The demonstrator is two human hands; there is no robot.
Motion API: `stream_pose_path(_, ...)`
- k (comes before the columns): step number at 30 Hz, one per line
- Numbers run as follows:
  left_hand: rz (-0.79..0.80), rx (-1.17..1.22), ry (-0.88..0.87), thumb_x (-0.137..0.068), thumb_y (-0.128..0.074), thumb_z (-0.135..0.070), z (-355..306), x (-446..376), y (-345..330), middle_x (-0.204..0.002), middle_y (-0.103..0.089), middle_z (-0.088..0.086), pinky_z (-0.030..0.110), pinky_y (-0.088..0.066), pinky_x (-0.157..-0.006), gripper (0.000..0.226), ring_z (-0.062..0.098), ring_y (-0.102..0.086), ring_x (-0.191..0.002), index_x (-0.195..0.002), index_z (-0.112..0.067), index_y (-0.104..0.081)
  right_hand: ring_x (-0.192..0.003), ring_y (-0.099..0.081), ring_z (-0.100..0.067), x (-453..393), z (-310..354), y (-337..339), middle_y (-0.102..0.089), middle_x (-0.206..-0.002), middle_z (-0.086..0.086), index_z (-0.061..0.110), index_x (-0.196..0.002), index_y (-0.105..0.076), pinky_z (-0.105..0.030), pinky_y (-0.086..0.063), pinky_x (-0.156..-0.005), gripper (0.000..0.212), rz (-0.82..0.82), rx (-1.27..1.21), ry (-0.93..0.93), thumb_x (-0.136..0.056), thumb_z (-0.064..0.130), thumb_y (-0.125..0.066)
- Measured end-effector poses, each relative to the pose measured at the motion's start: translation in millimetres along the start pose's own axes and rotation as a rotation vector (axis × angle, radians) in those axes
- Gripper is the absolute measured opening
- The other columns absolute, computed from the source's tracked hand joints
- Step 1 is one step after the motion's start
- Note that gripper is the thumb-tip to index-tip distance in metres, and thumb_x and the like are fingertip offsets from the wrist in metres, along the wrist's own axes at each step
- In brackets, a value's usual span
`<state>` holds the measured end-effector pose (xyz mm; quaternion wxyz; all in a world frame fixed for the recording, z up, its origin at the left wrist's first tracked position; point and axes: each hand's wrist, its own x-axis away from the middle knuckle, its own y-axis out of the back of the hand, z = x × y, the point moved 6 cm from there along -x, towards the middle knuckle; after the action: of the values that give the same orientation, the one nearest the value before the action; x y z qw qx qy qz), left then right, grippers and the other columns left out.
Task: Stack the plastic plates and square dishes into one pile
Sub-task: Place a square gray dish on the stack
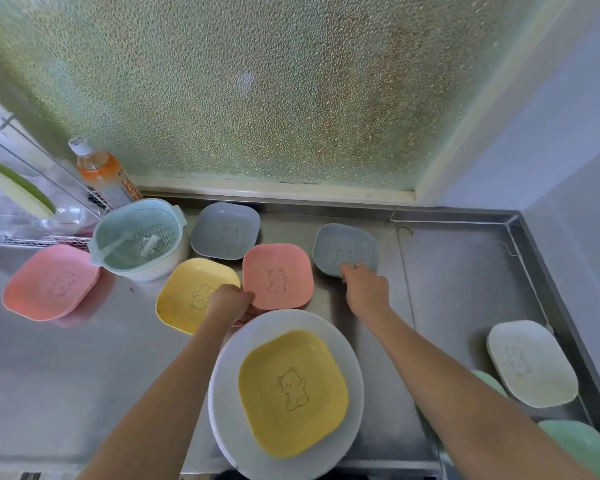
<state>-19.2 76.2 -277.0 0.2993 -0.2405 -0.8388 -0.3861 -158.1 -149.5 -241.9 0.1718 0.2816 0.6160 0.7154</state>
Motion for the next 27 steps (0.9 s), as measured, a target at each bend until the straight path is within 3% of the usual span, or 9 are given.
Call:
stream_pose_path(3, 0.043, 0.108, -0.006, -0.088, -0.052, -0.015, -3, 3, 2, -0.049, -0.070, 0.001, 0.023, -0.051, -0.044, 0.017, 0.015, -0.069, -0.048, -0.077, -0.008, -0.062, -0.086, -0.057, -0.032, 18, 0, 17, -0.058, -0.104, -0.011, 0.015, -0.116, -0.050, -0.031, -0.033, -0.059, 0.030, -0.197, -0.048, -0.033, -0.088, 0.004, -0.045)
stream_pose_path(6, 0.097, 0.148, -0.042, -0.089, -0.051, -0.015, -9, 4, -1, -0.061, -0.072, 0.005, 0.029, -0.055, -0.059, 0.013, 0.021, -0.071, -0.065, -0.079, -0.011, -0.059, -0.076, -0.057, -0.032, 49, 9, 34, -0.060, -0.092, -0.010, 0.012, -0.100, -0.055, -0.032, -0.036, -0.052, 0.012, -0.331, -0.164, -0.008, -0.090, 0.006, -0.050)
stream_pose_path(10, 0.261, 0.266, -0.151, -0.091, -0.055, -0.009, -20, 8, -17, -0.074, -0.064, 0.012, 0.027, -0.045, -0.053, 0.007, 0.026, -0.056, -0.074, -0.092, -0.006, -0.062, -0.063, -0.056, -0.028, 109, 34, 48, -0.058, -0.079, -0.006, 0.013, -0.086, -0.052, -0.033, -0.042, -0.040, 0.009, -0.493, -0.289, 0.086, -0.084, 0.006, -0.057)
stream_pose_path(12, 0.332, 0.302, -0.194, -0.090, -0.057, -0.009, -25, 17, -25, -0.083, -0.063, 0.016, 0.030, -0.049, -0.058, 0.009, 0.027, -0.056, -0.079, -0.096, -0.006, -0.064, -0.063, -0.055, -0.026, 138, 44, 52, -0.059, -0.078, -0.005, 0.015, -0.085, -0.051, -0.032, -0.042, -0.038, 0.004, -0.559, -0.310, 0.112, -0.084, 0.011, -0.051)
stream_pose_path(15, 0.341, 0.244, -0.257, -0.089, -0.055, -0.004, -26, 26, -26, -0.087, -0.066, 0.017, 0.034, -0.054, -0.065, 0.016, 0.028, -0.061, -0.074, -0.100, 0.000, -0.066, -0.067, -0.058, -0.026, 177, 54, 49, -0.064, -0.083, -0.005, 0.018, -0.088, -0.048, -0.031, -0.047, -0.043, 0.006, -0.621, -0.315, 0.122, -0.082, 0.015, -0.049)
stream_pose_path(17, 0.344, 0.110, -0.346, -0.086, -0.053, -0.003, -22, 30, -21, -0.081, -0.065, 0.015, 0.032, -0.049, -0.067, 0.015, 0.025, -0.057, -0.071, -0.091, -0.001, -0.068, -0.072, -0.058, -0.025, 201, 61, 43, -0.067, -0.087, -0.005, 0.019, -0.091, -0.049, -0.029, -0.049, -0.051, 0.011, -0.645, -0.299, 0.173, -0.081, 0.013, -0.052)
stream_pose_path(20, 0.388, -0.016, -0.433, -0.085, -0.053, -0.005, -9, 36, -14, -0.081, -0.060, 0.013, 0.036, -0.043, -0.073, 0.015, 0.023, -0.050, -0.077, -0.079, -0.005, -0.066, -0.074, -0.058, -0.026, 232, 73, 26, -0.066, -0.087, -0.007, 0.015, -0.089, -0.053, -0.030, -0.049, -0.066, 0.023, -0.639, -0.238, 0.260, -0.073, 0.002, -0.063)
stream_pose_path(22, 0.392, -0.002, -0.466, -0.085, -0.056, -0.014, -2, 40, -7, -0.083, -0.066, 0.008, 0.033, -0.046, -0.075, 0.018, 0.021, -0.054, -0.076, -0.079, -0.008, -0.072, -0.072, -0.060, -0.028, 245, 80, 14, -0.066, -0.087, -0.008, 0.014, -0.088, -0.053, -0.031, -0.050, -0.071, 0.028, -0.596, -0.183, 0.280, -0.068, -0.003, -0.063)
stream_pose_path(27, 0.378, 0.041, -0.492, -0.089, -0.050, -0.029, 13, 49, 7, -0.086, -0.070, -0.001, 0.031, -0.046, -0.071, 0.026, 0.019, -0.058, -0.082, -0.079, -0.022, -0.073, -0.084, -0.059, -0.030, 263, 79, -1, -0.066, -0.093, -0.008, 0.009, -0.086, -0.062, -0.040, -0.051, -0.083, 0.010, -0.528, -0.184, 0.185, -0.081, 0.007, -0.053)
